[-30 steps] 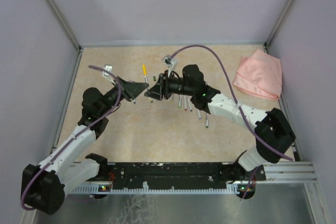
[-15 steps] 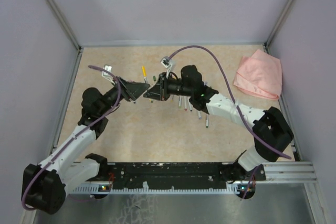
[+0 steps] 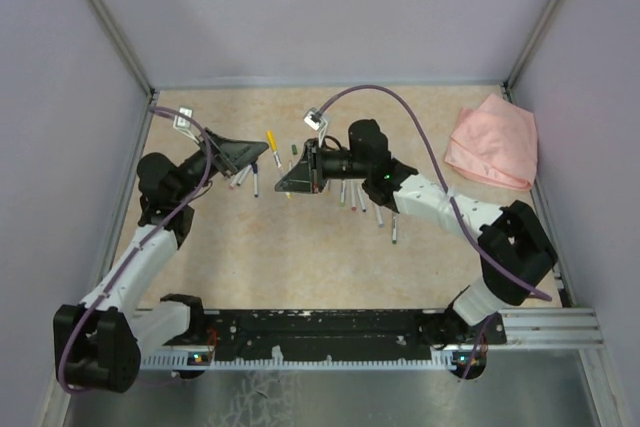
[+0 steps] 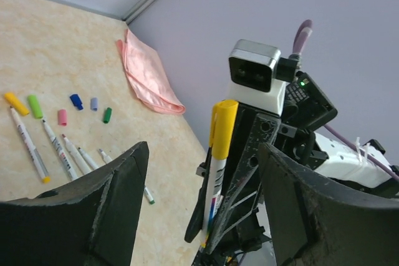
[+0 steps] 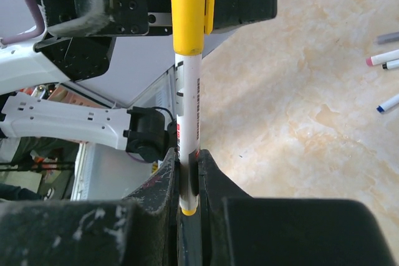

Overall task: Open the pen caps
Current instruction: Pick up the pen from the center of the board.

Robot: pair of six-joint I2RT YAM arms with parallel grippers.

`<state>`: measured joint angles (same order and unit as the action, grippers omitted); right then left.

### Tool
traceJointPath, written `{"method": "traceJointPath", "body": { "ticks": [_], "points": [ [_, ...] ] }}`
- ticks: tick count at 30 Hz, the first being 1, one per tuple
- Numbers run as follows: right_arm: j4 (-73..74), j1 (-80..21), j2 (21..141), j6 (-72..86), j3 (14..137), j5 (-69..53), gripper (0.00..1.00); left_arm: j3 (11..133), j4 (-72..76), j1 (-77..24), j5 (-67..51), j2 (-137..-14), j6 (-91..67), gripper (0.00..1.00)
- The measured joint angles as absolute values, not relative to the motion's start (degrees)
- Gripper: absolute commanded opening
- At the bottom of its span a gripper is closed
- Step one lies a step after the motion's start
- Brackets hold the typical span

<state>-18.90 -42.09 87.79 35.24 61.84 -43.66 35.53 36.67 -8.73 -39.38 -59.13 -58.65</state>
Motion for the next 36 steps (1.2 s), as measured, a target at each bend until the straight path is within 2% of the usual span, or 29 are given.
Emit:
{"method": "traceJointPath", "body": {
  "ticks": [7, 17, 25, 28, 30, 33, 36],
  "points": [
    [-18.85, -42.11, 88.62, 35.66, 62.37, -45.39, 0.0, 36.23, 41.34, -8.73, -42.68, -61.45, -61.78, 0.63],
    [-17.89, -42.22, 90.59, 35.55, 64.75, -46.44, 0.0, 36.88, 45.45, -8.73, -45.76, -65.43, -64.77, 0.41],
    [-15.25, -42.37, 92.16, 34.5, 66.26, -46.48, 0.0, 37.26, 48.1, -8.73, -47.68, -67.96, -66.04, 0.32],
    [-14.39, -42.63, 92.33, 33.91, 66.96, -46.44, 0.0, 37.52, 48.62, -8.73, -48.12, -68.45, -66.13, 0.24],
    [-13.72, -42.83, 92.4, 33.47, 67.48, -46.44, 0.0, 37.58, 48.93, -8.73, -48.31, -68.6, -66.11, 0.24],
    [-12.75, -42.85, 92.44, 33.17, 68.03, -46.33, 0.0, 37.69, 49.39, -8.62, -48.56, -68.79, -66.0, 0.31],
    [-12.16, -42.94, 92.51, 32.56, 68.38, -46.26, 0.0, 37.78, 49.58, -8.62, -48.71, -69.01, -66.04, 0.32]
  ]
}}
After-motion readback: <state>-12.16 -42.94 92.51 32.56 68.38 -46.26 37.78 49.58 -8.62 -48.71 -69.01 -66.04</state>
